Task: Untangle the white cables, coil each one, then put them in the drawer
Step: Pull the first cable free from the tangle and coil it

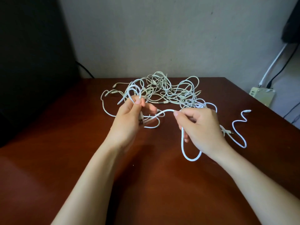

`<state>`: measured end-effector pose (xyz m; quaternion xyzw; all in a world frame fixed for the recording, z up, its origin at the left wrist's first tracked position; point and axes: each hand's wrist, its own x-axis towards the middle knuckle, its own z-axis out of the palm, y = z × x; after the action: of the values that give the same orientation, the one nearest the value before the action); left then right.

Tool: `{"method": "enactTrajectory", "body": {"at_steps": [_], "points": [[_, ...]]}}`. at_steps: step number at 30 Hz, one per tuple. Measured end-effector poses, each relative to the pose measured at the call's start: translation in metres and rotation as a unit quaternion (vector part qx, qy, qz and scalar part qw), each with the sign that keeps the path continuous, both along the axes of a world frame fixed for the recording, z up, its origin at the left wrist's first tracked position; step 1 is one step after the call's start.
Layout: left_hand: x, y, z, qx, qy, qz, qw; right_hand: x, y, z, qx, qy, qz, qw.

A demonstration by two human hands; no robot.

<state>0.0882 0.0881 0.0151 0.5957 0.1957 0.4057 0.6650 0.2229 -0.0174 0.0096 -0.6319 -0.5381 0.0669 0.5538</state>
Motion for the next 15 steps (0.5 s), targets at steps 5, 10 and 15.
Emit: {"method": "enactTrajectory", "body": {"at_steps": [5, 10, 15], "points": [[0.001, -0.01, -0.002, -0.005, 0.065, -0.096, 0.993, 0.004, -0.002, 0.005, 0.048, -0.086, -0.025, 0.995], [0.005, -0.017, -0.005, 0.067, 0.129, -0.149, 0.978, 0.007, -0.002, 0.006, 0.051, -0.069, -0.078, 0.993], [0.012, -0.025, -0.008, 0.046, 0.122, -0.173, 0.976, 0.007, 0.001, 0.003, 0.039, -0.064, -0.11, 0.991]]}}
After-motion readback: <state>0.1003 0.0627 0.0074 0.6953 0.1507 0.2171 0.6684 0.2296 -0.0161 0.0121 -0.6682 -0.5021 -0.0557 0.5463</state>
